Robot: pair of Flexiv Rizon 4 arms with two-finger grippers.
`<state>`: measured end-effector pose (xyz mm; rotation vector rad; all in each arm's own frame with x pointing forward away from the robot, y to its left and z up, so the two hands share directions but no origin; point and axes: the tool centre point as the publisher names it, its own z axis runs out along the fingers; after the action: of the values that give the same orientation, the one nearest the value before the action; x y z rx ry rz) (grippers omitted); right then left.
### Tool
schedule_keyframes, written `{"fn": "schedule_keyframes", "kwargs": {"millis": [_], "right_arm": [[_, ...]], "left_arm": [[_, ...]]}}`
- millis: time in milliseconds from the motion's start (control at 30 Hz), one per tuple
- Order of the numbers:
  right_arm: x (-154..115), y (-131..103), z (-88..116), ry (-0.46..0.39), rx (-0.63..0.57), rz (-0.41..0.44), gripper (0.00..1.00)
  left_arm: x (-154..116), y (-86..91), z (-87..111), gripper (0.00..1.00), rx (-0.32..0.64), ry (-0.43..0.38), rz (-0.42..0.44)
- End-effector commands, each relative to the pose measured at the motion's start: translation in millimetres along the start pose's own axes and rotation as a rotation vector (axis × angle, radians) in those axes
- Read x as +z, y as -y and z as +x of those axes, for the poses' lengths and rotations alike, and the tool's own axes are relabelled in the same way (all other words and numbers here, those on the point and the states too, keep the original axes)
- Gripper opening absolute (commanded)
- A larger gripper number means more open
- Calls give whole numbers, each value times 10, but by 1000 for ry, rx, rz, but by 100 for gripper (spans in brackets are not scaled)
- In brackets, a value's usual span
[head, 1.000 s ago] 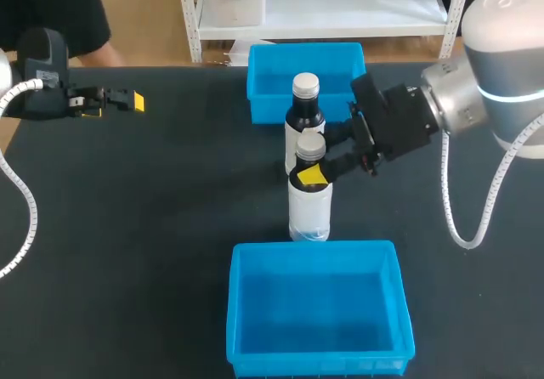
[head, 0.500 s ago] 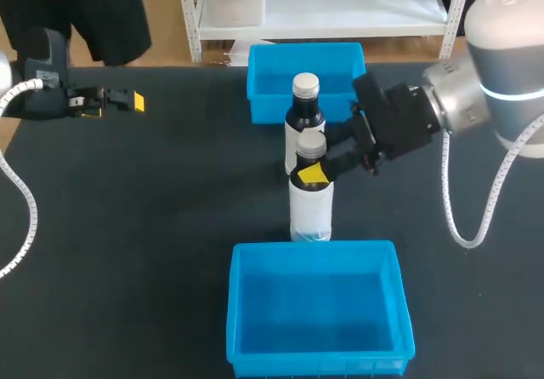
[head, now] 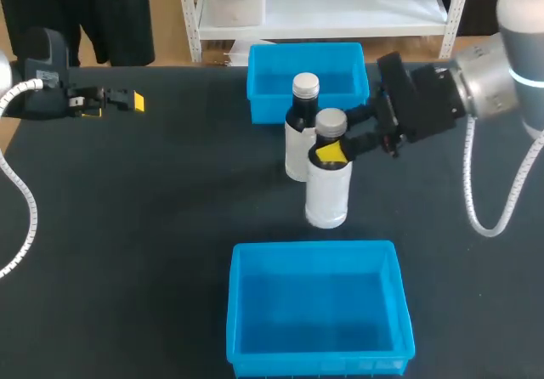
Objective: Pick up the bottle, and place it in the far bin if it is heavy, or in the near bin if it is light.
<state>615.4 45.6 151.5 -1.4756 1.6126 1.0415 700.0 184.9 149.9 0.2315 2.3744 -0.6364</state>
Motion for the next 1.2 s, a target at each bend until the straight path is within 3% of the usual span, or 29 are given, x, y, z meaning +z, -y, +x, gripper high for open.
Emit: {"fn": "schedule_keyframes", "kwargs": {"millis": [33,667,1200], "right_arm": [[-266,-73,-21,-5,1,35,0],[-1347,190,100,-9,44,189,0],[-2065,844,83,2,105,243,0]], "left_arm": [[0,0,0,100,0,0,0],[0,0,0,100,0,0,0],[0,0,0,100,0,0,0]]}}
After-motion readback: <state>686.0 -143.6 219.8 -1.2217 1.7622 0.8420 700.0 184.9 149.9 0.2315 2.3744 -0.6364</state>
